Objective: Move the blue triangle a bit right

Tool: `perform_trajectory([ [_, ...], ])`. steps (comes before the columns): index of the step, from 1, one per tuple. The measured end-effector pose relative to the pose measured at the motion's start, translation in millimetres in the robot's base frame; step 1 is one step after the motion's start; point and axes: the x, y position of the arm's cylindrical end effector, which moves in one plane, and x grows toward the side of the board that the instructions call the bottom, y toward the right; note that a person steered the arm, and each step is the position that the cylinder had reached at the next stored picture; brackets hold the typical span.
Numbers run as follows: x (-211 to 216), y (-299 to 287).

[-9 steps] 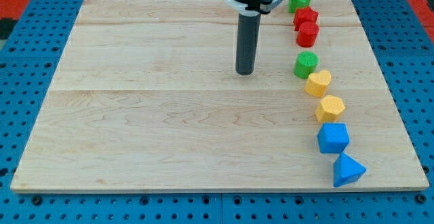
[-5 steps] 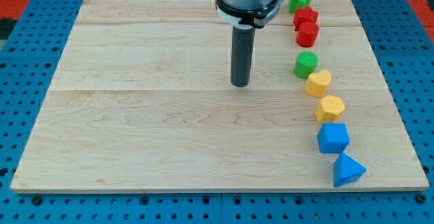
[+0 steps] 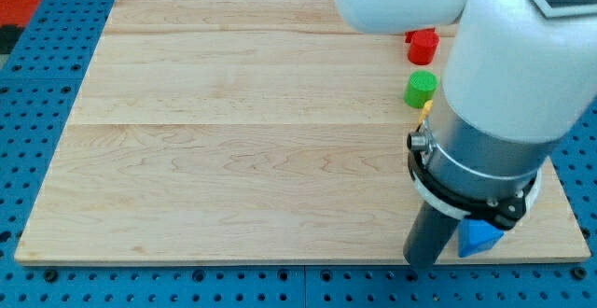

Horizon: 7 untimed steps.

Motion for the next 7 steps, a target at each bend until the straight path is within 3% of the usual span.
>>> perform_trajectory([
  [1, 0.5, 5.9],
  [5, 0.6, 131.1],
  [7, -6.7, 133.4],
])
